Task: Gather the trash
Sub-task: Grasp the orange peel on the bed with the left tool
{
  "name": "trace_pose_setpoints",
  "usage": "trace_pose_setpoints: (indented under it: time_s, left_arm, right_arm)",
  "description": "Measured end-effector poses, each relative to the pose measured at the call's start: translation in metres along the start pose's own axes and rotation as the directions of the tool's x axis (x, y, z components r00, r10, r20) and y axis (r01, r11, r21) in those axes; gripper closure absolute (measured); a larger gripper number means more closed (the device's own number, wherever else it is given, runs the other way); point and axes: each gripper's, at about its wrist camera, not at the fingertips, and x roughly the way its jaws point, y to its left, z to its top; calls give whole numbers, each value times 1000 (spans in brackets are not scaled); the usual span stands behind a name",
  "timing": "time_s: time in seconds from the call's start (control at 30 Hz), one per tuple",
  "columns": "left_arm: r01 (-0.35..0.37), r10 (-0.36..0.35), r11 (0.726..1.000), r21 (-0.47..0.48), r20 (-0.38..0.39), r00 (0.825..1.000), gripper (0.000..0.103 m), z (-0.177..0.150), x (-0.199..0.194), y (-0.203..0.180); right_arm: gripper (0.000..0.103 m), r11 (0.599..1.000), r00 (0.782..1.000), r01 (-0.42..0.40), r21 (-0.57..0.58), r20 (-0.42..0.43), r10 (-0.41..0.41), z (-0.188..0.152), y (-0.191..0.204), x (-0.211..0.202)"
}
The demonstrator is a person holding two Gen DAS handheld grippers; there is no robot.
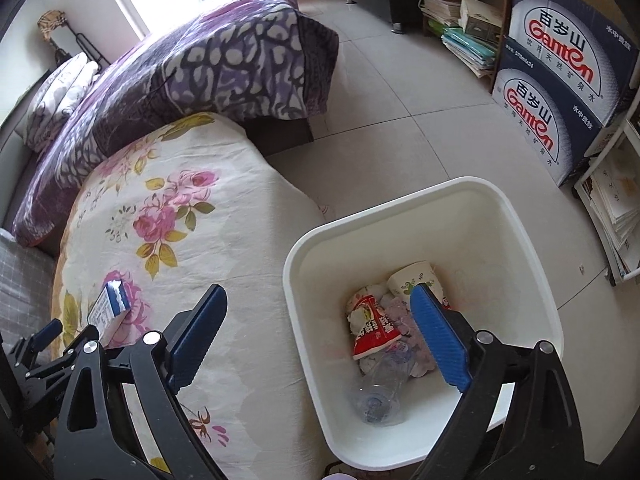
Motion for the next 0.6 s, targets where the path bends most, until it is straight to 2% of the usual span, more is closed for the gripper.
trace_pose_setpoints:
  time_s: [0.07, 0.13, 0.33, 0.5, 0.6]
  left_arm:
    - [-45, 46, 997, 66, -23, 999, 20, -7, 7, 11]
    - [-73, 77, 993, 93, -40, 996, 20, -14, 12, 24]
    - [-34, 67, 962, 270, -113, 991, 20, -43, 30, 46]
    - [17, 17, 974, 227, -147, 989, 20, -50, 60, 69]
    - [60, -35, 987, 152, -160, 986, 20, -47, 78, 87]
  right_arm:
    - [14, 1000, 1000, -6, -26, -9, 6, -2, 9, 3]
    - [14, 999, 1000, -9, -46, -14, 8, -4, 19, 6]
    - [14, 996, 999, -23, -90, -43, 19, -11, 42, 18]
    - [14, 991, 998, -28, -132, -61, 20, -18, 59, 25]
    - [14, 988, 998, -19, -152, -58, 11, -22, 65, 26]
